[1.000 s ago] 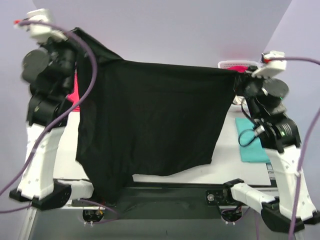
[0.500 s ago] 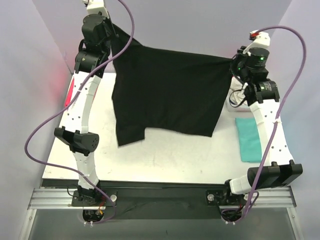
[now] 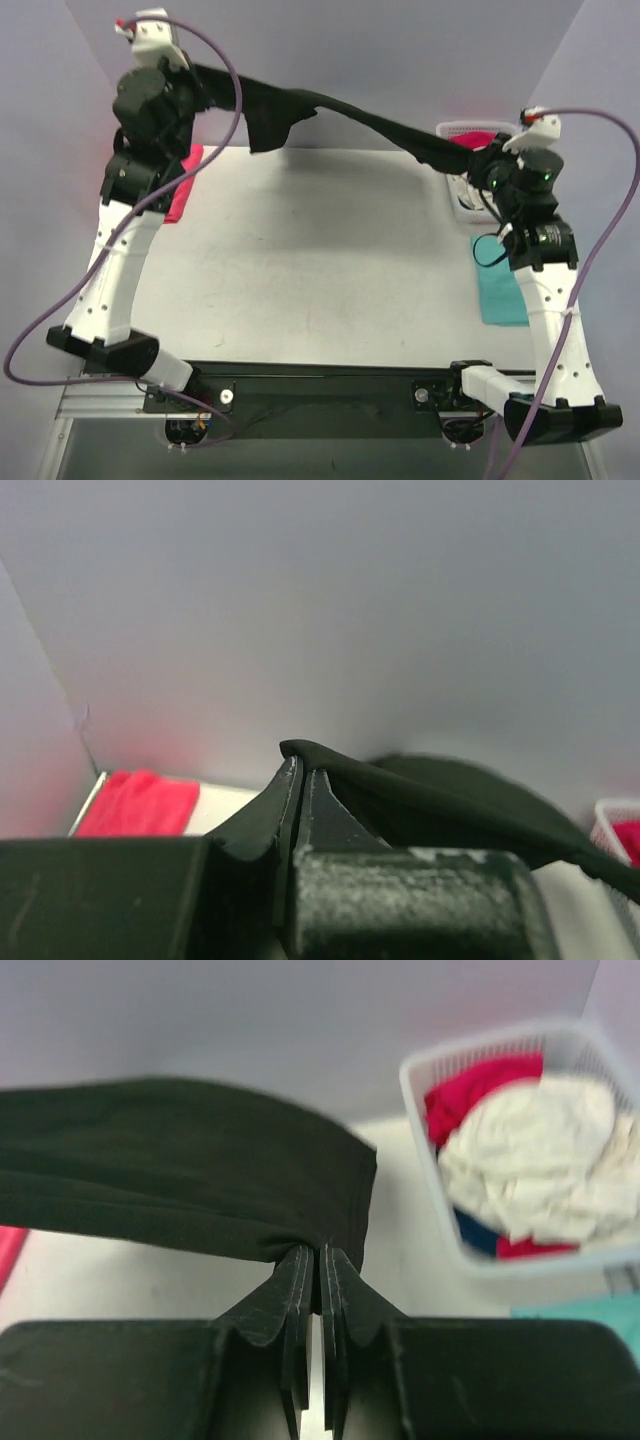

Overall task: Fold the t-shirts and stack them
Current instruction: Flatten out the tshirt

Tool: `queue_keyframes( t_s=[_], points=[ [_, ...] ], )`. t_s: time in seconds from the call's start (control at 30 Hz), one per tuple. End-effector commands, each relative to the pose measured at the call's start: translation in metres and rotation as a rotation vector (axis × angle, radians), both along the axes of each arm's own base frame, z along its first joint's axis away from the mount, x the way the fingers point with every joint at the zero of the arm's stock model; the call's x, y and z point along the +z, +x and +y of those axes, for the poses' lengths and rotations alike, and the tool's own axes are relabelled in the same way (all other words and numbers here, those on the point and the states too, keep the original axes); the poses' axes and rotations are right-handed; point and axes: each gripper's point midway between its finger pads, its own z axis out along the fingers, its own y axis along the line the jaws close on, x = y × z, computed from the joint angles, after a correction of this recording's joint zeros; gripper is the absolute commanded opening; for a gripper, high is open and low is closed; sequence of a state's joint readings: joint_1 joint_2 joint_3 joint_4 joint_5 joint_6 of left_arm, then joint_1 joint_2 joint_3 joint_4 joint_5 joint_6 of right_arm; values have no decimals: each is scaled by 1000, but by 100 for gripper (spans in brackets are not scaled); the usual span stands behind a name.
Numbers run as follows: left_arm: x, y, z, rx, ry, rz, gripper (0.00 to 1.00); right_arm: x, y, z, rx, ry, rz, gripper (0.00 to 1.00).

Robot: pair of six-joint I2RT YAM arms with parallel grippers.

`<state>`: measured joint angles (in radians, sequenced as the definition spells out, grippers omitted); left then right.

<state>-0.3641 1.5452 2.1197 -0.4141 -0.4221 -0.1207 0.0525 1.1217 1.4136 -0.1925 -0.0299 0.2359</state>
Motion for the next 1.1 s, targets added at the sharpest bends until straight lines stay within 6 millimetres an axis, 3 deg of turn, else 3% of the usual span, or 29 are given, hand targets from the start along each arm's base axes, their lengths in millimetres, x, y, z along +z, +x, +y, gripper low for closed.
queue_keyframes(
  t_s=[0.0, 0.03, 0.07, 0.1, 0.13, 0.2, 0.23, 0.27, 0.3, 0.33, 0.37, 0.4, 0.5, 0.57, 0.7, 0.93, 0.97, 1.07],
  points=[
    [-80, -23, -12, 23, 28, 160, 0, -105, -15, 5, 5, 78, 213, 0],
    [-159, -24, -18, 33, 79, 318, 0, -130, -21, 8, 7, 99, 262, 0],
    [-191, -33, -22, 41, 24, 375, 0, -154, -28, 13, 20, 125, 310, 0],
    [-215, -51, -19, 63, 16, 423, 0, -211, -44, 19, 24, 164, 443, 0],
    [-293, -71, -13, 108, 67, 575, 0, -238, -55, 24, 13, 180, 512, 0],
    [-341, -103, -7, 181, -53, 647, 0, -285, -78, 23, -39, 191, 634, 0],
    [-359, -119, -23, 135, -52, 677, 0, -316, -97, 26, -79, 211, 718, 0],
    [-392, -139, -26, 153, -79, 725, 0, -327, -106, 25, -104, 216, 754, 0],
    [-395, -151, -25, 187, -79, 701, 0, -334, -113, 27, -114, 228, 779, 0],
    [-411, -172, -18, 215, -35, 752, 0, -350, -129, 19, -174, 202, 821, 0],
    [-426, -190, -27, 209, -60, 756, 0, -351, -134, 23, -197, 226, 814, 0],
    [-432, -203, -16, 240, -31, 780, 0, -356, -140, 21, -214, 232, 819, 0],
    [-447, -224, -27, 192, -57, 810, 0, -371, -156, 16, -280, 257, 848, 0],
    [-452, -234, -36, 164, -63, 813, 0, -377, -166, 9, -329, 248, 879, 0],
    [-476, -250, -30, 224, 12, 876, 0, -381, -178, -1, -407, 236, 906, 0],
    [-485, -269, -36, 219, 31, 890, 0, -379, -199, -18, -497, 205, 900, 0],
    [-485, -270, -36, 219, 26, 889, 0, -377, -199, -19, -499, 210, 890, 12],
    [-479, -273, -36, 216, 35, 878, 5, -369, -202, -17, -508, 239, 867, 23]
  ],
)
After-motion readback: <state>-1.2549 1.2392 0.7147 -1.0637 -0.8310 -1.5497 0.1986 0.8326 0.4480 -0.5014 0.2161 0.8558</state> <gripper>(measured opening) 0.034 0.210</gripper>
